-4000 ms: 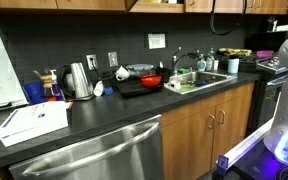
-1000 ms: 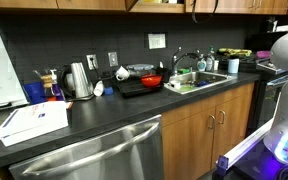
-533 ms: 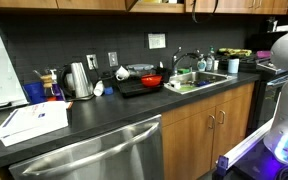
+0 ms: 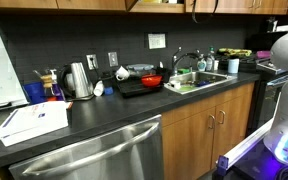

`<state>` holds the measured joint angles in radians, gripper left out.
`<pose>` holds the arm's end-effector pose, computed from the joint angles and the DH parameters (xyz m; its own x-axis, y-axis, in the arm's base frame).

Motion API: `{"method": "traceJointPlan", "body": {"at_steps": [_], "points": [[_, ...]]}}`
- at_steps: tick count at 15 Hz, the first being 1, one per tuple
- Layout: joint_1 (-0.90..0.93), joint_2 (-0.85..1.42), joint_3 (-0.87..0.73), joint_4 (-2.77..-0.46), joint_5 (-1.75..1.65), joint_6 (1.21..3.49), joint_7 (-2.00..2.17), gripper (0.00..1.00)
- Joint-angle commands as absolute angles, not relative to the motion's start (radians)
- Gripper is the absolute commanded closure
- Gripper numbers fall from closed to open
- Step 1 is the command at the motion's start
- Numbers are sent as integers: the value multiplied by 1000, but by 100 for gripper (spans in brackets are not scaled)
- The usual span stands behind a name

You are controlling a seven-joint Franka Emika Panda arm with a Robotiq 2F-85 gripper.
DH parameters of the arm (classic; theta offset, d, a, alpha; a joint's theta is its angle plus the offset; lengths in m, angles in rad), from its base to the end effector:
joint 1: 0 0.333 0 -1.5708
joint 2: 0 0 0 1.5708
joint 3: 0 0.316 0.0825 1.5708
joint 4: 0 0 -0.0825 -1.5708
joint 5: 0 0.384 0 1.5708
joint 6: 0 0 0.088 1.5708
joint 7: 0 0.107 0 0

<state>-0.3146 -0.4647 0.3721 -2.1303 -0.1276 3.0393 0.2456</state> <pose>0.4544 0.0872 0.7433 0.2182 0.0456 0.9748 -0.0178 -0.9986 0.0507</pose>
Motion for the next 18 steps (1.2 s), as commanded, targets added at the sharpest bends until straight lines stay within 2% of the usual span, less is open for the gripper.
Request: {"method": "traceJointPlan", "body": {"at_steps": [1, 8, 18], "points": [[-317, -457, 374, -2123, -128, 3039, 247, 0], [-401, -413, 440, -2074, -144, 3084, 302, 0], [-662, -358, 694, -1997, -162, 3221, 379, 0]]}}
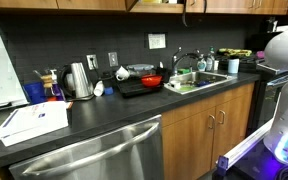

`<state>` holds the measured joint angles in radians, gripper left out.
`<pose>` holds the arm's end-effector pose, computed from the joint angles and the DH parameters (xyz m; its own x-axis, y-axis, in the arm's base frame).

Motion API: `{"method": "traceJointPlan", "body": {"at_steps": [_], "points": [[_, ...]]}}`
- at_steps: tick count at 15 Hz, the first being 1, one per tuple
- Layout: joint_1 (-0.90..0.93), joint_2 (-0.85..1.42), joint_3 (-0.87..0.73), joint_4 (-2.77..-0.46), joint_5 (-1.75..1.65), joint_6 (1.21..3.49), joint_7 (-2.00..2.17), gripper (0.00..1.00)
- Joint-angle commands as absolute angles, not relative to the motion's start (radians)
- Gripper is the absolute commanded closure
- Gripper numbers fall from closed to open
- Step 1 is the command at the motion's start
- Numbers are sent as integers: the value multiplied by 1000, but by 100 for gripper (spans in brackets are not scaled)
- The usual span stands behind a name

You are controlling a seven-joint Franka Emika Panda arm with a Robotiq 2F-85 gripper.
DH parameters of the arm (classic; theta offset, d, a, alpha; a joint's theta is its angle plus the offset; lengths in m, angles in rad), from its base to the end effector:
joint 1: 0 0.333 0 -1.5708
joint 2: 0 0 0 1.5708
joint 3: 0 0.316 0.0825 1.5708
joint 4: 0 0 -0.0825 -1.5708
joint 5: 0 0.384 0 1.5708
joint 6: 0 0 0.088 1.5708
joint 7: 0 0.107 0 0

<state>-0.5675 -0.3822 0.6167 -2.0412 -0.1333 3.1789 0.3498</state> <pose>0.4869 0.1102 0.7434 0.1146 0.0010 0.9934 -0.0058 -1.0000 0.0017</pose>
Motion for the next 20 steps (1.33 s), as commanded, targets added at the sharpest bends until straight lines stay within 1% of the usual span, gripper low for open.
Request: {"method": "traceJointPlan", "body": {"at_steps": [1, 9, 15, 20], "points": [[-698, -359, 723, -1991, -160, 3230, 380, 0], [-958, -353, 942, -1943, -138, 3286, 409, 0], [-1081, -332, 1076, -1924, -142, 3351, 406, 0], [-1156, -329, 1150, -1922, -134, 3402, 404, 0]]}}
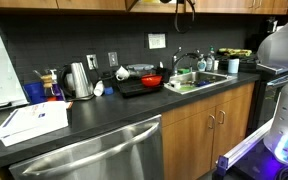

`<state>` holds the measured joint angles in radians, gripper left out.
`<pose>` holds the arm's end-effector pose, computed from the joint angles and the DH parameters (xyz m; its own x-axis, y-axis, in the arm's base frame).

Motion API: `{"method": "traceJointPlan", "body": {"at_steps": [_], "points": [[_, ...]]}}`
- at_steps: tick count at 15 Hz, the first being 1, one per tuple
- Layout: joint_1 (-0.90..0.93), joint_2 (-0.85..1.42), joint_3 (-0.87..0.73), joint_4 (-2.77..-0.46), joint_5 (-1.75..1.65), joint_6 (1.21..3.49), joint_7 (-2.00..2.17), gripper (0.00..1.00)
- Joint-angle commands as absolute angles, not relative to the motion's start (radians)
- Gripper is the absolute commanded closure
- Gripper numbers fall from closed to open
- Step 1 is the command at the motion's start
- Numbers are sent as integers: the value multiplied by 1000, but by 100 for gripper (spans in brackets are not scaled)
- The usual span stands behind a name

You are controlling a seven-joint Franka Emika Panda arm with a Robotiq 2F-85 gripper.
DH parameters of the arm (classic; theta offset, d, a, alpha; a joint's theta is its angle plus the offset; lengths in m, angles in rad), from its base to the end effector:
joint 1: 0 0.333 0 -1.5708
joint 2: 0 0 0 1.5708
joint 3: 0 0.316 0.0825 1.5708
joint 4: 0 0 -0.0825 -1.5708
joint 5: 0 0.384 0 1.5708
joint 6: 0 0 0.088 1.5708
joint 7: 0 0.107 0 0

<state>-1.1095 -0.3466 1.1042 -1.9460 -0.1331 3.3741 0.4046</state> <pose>0.5327 0.1232 0.7222 -0.0065 0.0335 0.9994 0.0035 -0.9994 0.0336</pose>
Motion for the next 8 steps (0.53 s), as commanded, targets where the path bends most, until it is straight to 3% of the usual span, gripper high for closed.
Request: {"method": "traceJointPlan", "body": {"at_steps": [1, 8], "points": [[-1165, -328, 1160, -1923, -134, 3408, 404, 0], [-1226, -323, 1224, -1915, -137, 3432, 400, 0]]}}
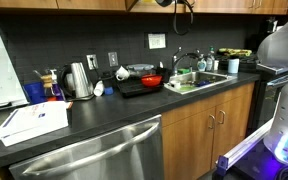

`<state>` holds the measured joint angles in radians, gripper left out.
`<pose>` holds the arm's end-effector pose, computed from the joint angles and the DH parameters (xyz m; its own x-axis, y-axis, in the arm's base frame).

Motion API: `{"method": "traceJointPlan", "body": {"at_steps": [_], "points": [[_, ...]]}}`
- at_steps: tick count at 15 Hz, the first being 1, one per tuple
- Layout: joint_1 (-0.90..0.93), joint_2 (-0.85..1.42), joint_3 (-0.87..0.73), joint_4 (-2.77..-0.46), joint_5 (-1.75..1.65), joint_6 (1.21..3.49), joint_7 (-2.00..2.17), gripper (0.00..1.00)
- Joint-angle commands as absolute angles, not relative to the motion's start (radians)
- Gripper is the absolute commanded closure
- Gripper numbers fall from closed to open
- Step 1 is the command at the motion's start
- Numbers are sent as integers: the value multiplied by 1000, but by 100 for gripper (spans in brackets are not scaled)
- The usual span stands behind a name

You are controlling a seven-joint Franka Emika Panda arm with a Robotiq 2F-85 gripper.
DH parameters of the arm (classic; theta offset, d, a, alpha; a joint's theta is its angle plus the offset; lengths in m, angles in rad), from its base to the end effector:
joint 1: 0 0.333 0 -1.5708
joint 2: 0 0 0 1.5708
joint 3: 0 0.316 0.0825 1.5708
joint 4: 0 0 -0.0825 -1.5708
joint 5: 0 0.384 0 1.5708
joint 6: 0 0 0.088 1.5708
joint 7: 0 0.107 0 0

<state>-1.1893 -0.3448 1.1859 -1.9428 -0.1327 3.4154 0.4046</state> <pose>0.5391 0.1276 0.7126 -0.0214 0.0425 0.9989 0.0186 -0.9989 0.0429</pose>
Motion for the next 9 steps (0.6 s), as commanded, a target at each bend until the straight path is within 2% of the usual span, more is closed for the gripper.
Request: {"method": "traceJointPlan", "body": {"at_steps": [1, 9], "points": [[-1232, -320, 1232, -1913, -138, 3433, 400, 0], [-1224, -262, 1263, -1897, -174, 3455, 371, 0]]}}
